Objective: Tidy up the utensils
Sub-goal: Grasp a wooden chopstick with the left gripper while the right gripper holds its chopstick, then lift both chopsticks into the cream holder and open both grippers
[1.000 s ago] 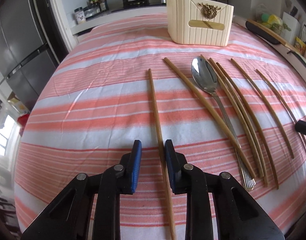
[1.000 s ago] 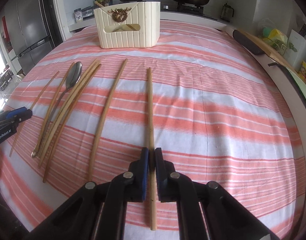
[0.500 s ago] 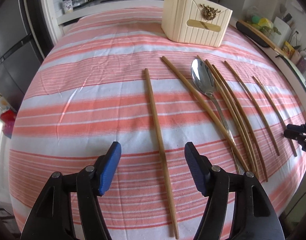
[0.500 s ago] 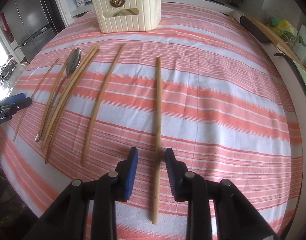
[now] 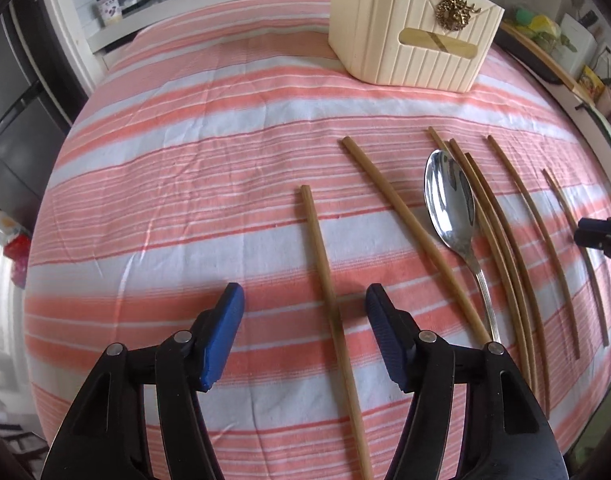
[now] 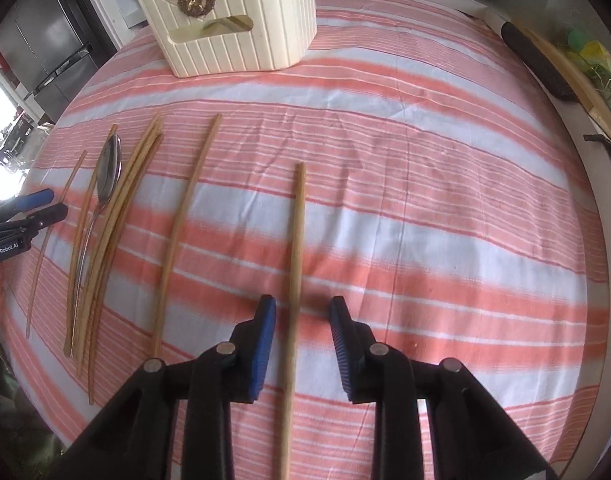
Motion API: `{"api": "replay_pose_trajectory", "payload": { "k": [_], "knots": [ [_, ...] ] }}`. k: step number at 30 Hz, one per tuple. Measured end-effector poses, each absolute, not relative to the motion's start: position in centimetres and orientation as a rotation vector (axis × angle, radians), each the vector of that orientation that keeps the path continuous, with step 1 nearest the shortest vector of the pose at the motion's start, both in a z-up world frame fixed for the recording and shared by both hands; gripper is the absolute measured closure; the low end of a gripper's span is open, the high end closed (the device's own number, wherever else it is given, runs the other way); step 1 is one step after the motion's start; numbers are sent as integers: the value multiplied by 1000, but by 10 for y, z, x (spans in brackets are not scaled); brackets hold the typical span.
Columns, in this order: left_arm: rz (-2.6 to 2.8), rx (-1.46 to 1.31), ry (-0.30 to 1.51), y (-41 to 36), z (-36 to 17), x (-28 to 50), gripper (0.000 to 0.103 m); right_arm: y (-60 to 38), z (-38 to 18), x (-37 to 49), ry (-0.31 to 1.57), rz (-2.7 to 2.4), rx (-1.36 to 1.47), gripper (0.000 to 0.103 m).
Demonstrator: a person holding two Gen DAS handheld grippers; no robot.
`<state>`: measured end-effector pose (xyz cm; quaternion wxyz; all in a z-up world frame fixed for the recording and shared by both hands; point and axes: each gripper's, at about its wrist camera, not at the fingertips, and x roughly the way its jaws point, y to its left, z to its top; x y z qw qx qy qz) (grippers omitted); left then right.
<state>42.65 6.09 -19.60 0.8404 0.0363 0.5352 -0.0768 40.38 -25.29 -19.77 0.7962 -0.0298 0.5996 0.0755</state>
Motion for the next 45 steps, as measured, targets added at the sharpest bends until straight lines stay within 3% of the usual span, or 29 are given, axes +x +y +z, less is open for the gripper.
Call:
{"api": "replay_pose_trajectory", "payload": {
  "k": [5,7,9,11,16,31,45],
  "knots": [
    [-170,58,1178,61,-194,446,55,-242,-202,442,1298,164,-55,75],
    [-163,57,1183,60,-194,450,67,-239,-203,451,1293,152,-61,83],
    [-161,37,1182,60,-194,452,89,-237,-205,457,1284,133,-70,94],
    [-165,5,1176,61,-194,455,97,-236,-206,459,1268,129,-72,97],
    [-152,-58,1123,68,-182,451,99,-247,-196,455,1216,140,6,97],
    [-222,-94,785,90,-51,359,99,-260,-68,361,908,259,73,97],
    [-293,-135,647,79,-10,315,99,-248,-13,303,683,277,53,97]
  ]
}}
